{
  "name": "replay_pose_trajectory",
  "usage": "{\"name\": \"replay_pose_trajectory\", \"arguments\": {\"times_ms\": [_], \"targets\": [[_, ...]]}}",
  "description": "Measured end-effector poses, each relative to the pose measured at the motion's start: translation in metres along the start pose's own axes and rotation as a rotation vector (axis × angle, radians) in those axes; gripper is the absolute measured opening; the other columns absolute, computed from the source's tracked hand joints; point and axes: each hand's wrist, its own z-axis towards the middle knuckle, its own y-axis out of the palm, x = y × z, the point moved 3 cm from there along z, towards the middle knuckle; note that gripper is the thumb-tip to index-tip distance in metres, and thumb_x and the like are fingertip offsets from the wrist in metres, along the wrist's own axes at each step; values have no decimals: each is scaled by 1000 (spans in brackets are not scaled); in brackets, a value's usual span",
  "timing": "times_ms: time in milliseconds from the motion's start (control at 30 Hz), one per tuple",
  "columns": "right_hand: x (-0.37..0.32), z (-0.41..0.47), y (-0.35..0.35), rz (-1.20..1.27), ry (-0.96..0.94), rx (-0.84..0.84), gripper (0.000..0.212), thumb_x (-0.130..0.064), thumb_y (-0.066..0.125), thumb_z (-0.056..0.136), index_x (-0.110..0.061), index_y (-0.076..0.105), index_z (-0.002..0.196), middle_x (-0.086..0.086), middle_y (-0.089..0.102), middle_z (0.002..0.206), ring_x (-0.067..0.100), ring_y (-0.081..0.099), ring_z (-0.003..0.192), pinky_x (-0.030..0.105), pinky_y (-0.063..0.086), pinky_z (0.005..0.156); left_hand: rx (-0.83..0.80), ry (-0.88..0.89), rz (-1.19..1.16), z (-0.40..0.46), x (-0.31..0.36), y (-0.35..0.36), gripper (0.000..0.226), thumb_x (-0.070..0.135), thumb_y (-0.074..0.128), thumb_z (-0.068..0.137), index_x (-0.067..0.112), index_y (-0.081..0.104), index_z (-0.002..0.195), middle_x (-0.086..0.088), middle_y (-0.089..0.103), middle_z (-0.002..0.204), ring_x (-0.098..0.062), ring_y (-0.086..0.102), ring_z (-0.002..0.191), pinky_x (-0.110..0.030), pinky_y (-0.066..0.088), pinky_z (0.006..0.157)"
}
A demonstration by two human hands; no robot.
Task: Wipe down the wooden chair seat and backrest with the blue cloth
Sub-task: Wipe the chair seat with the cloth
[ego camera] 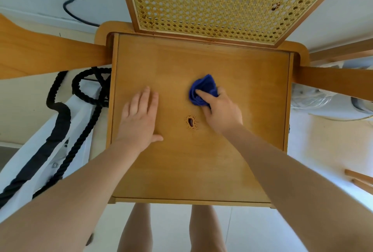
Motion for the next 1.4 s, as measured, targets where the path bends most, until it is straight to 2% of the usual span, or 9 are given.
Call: {"name": "replay_pose_trajectory", "arguments": {"times_ms": [100,200,433,600,833,933,1033,1267,1400], "targets": [[21,23,-15,55,117,79,43,-28,45,95,-41,42,136,8,43,126,28,56,90,30,47,68,20,-26,50,0,-6,2,127,67,64,64,5,-12,146,-20,-7,153,-33,0,141,-44,7,114],[15,26,-11,120,275,178,43,-26,45,95,-38,42,137,9,43,126,24,50,78,32,49,67,33,-48,67,2,-12,6,133,73,61,59,3,-14,145,-23,-12,152,-35,-1,141,-44,6,114],[-3,15,-7,-119,-149,-20,48,-24,45,95,-41,39,139,8,44,125,27,54,93,29,43,61,-72,-147,13,4,-21,11,137,80,55,57,2,-17,143,-27,-17,150,-37,-4,141,-44,4,114],[23,42,-26,113,289,189,43,-27,45,95,-37,42,137,10,41,130,33,57,96,38,51,76,-95,-132,-16,5,-23,11,135,78,57,60,3,-18,144,-25,-20,150,-35,-6,141,-41,7,115],[-25,9,4,-83,-214,-92,47,-24,45,95,-42,40,138,7,43,125,28,54,101,31,47,67,-93,-129,-53,2,-22,7,132,75,59,62,5,-17,144,-22,-20,151,-34,-7,142,-41,10,114],[0,46,-18,-11,-24,25,43,-26,47,95,-42,44,135,8,43,128,32,55,104,36,49,81,-90,-132,-65,2,-22,6,132,74,60,62,6,-17,145,-21,-20,151,-33,-8,142,-40,10,114],[1,55,-20,117,213,160,42,-27,45,96,-39,44,136,8,43,126,31,55,98,35,49,77,-73,-130,-76,3,-24,10,133,74,60,60,6,-17,144,-21,-21,151,-33,-9,142,-40,10,114],[-30,13,10,8,-290,-167,43,-21,48,95,-38,47,134,6,44,111,22,49,88,29,43,71,-46,-133,-98,3,-24,12,133,73,63,59,7,-15,145,-20,-19,152,-32,-7,142,-40,11,114],[-2,32,-9,147,1,-2,39,-24,48,96,-38,50,132,8,44,122,23,51,89,35,51,82,-35,-141,-100,4,-23,12,134,73,63,58,7,-15,145,-20,-18,152,-33,-7,142,-40,9,114]]}}
